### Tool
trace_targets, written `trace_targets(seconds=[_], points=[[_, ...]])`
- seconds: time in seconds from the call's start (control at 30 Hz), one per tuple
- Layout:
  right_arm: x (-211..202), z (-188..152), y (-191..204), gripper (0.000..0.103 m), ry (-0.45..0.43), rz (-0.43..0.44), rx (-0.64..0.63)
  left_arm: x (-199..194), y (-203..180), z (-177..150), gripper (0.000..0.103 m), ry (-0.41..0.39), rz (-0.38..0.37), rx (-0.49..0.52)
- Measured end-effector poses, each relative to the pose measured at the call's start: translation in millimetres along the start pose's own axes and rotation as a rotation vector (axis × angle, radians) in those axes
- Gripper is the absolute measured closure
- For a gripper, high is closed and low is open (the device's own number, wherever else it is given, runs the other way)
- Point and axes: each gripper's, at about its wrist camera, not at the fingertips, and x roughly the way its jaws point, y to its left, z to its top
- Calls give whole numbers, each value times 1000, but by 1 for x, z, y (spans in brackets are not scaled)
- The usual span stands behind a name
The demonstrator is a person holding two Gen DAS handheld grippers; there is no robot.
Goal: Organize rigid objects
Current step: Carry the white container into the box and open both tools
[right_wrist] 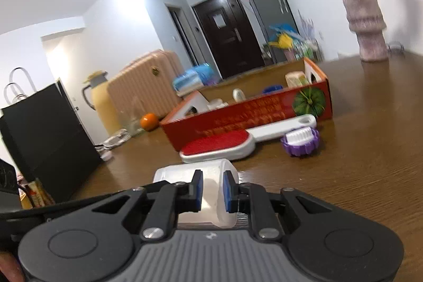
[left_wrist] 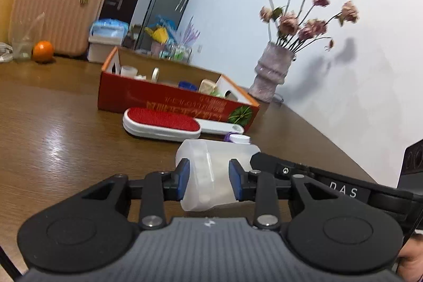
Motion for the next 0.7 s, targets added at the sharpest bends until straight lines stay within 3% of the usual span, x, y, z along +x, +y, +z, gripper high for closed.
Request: trace_targets(seconds=[0.4,0.7], points=[[-83,-1,69,87,-195,-1,-146,-91,-33,6,73,-167,-18,82],[-93,3,76,87,-215,1,-129,-97,-37,13,73,-193,-23,69]])
